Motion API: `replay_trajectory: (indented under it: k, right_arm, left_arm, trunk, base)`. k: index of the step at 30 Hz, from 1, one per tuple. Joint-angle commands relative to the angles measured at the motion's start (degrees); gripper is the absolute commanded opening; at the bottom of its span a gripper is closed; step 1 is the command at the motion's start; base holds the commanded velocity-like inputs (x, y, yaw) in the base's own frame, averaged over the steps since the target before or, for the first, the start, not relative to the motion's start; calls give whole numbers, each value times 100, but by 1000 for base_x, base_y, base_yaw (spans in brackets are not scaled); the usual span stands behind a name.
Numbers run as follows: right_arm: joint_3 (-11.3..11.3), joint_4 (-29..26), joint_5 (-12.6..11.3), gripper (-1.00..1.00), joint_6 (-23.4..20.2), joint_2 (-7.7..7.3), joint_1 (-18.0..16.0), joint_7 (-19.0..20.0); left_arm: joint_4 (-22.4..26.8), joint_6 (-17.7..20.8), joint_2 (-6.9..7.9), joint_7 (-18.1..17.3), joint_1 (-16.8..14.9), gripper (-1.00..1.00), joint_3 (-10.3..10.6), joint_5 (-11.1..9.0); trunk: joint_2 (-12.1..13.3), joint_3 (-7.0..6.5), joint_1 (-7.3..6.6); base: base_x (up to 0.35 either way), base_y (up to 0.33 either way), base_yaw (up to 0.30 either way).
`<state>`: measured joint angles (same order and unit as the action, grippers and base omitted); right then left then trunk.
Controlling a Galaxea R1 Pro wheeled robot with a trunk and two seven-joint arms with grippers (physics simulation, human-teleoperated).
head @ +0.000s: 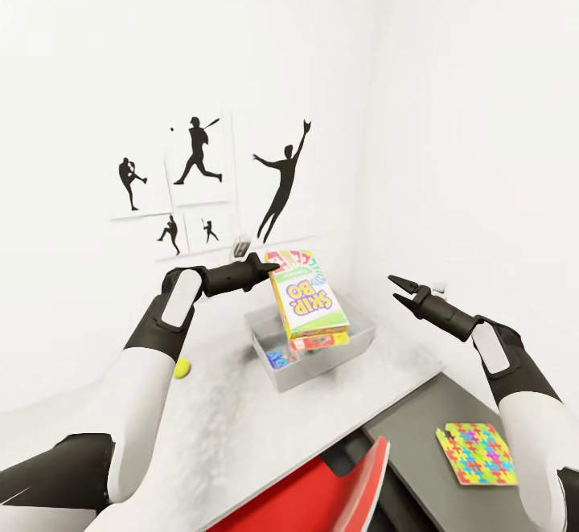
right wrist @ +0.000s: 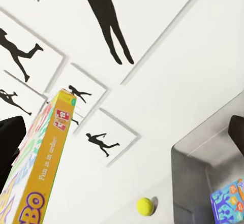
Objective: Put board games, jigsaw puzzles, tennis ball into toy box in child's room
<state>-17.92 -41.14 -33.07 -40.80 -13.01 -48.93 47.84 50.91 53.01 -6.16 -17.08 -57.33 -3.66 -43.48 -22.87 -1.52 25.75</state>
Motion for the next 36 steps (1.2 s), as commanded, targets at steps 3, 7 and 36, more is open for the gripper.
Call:
replay_trajectory:
  k: [3, 7, 36]
  right_arm:
    - [-10, 2, -15, 100, -30, 0, -3, 8]
    - [-10, 1, -14, 100, -25, 0, -3, 6]
    - [-6, 1, -15, 100, -18, 0, -3, 21]
  left_arm:
    - [-2, 37, -8, -40, -2, -100, -29, 23]
    - [-2, 36, -14, -37, -1, -100, -25, 23]
    - [-2, 26, -25, -65, 0, -100, -38, 23]
  trunk:
    - [-5, 3, 4]
    - [-5, 3, 4]
    - [-5, 42, 4]
  base:
    - [148, -1, 0]
    - [159, 23, 0]
    - [67, -38, 20]
